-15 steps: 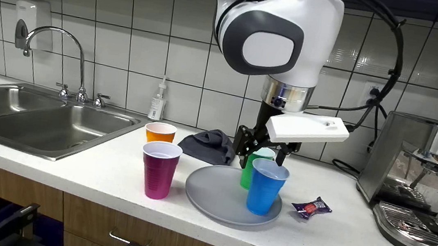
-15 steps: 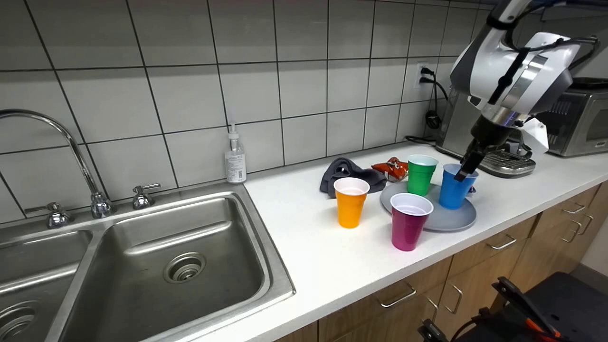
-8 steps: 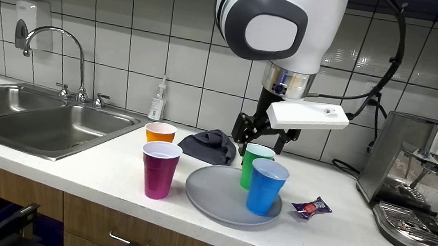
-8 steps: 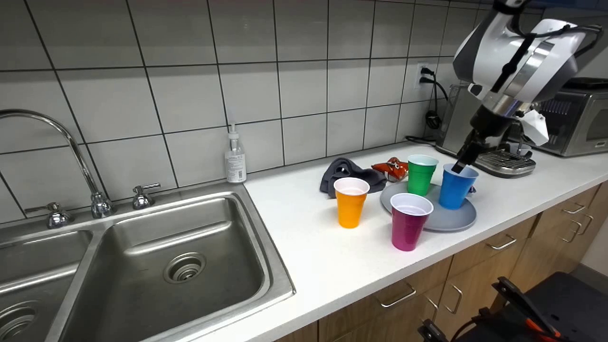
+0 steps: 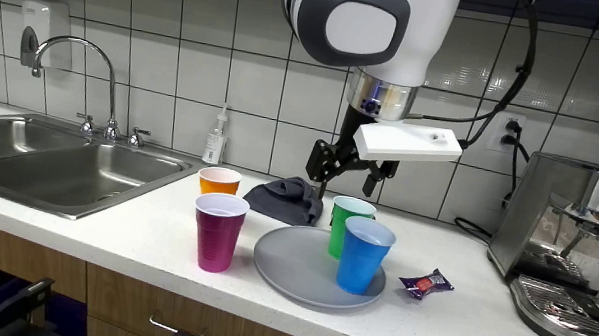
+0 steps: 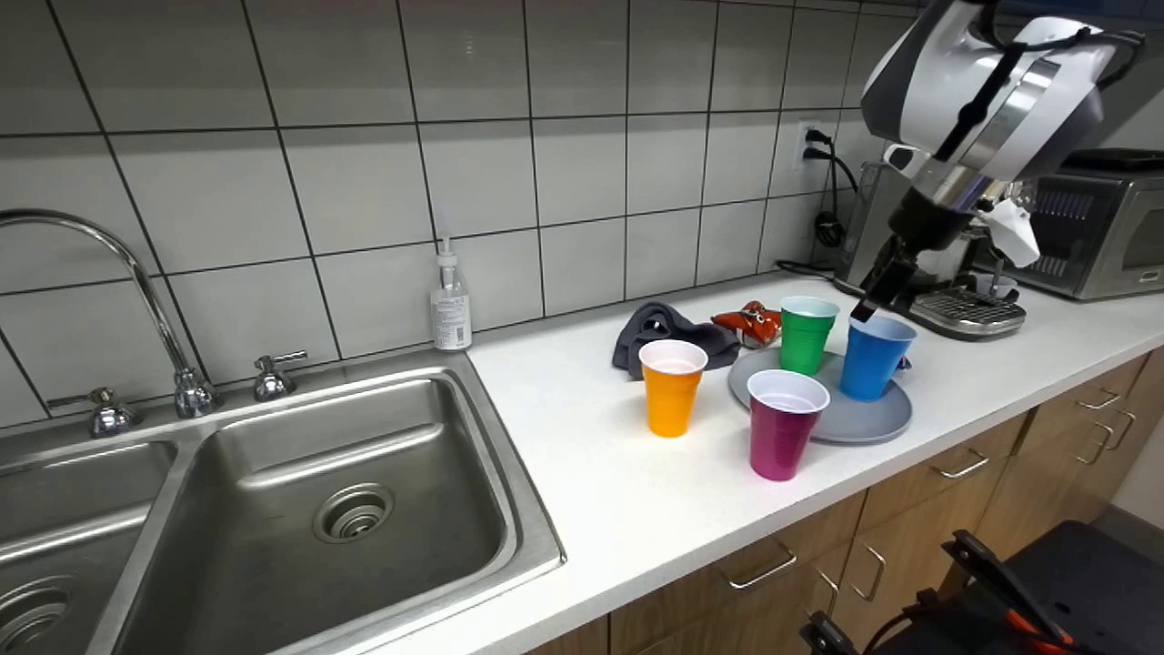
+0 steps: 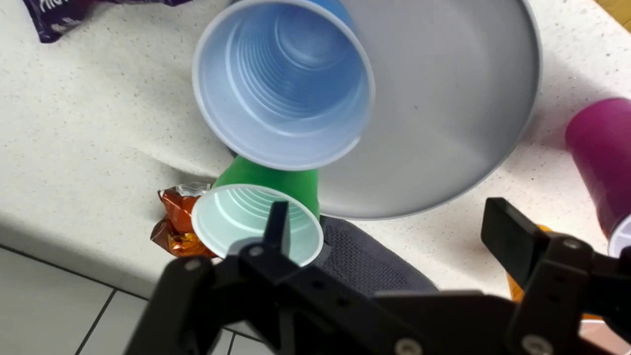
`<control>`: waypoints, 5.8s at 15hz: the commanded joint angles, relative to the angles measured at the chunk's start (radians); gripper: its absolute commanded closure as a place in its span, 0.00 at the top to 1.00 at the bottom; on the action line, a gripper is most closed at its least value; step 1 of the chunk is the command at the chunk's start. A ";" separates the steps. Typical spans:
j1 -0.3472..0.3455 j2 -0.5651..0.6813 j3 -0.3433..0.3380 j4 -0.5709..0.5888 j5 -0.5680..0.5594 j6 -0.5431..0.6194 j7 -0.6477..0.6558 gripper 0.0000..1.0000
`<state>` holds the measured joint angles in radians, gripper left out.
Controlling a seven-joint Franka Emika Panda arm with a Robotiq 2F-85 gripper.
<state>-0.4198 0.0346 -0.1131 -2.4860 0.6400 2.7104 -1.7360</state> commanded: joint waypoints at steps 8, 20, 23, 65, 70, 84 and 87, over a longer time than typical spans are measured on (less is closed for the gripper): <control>0.060 -0.091 0.022 -0.083 0.000 -0.012 -0.006 1.00; 0.109 -0.144 0.042 -0.180 -0.067 0.006 0.039 1.00; 0.110 -0.102 0.033 -0.157 -0.061 -0.002 0.022 1.00; 0.238 -0.260 0.010 -0.287 -0.904 -0.016 1.364 1.00; 0.260 -0.225 -0.024 -0.286 -0.883 0.022 1.322 1.00; 0.249 -0.217 -0.005 -0.286 -0.888 0.025 1.479 1.00; 0.247 -0.210 0.005 -0.286 -0.894 0.023 1.547 1.00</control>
<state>-0.1737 -0.1792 -0.1247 -2.7732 -0.2358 2.7363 -0.2753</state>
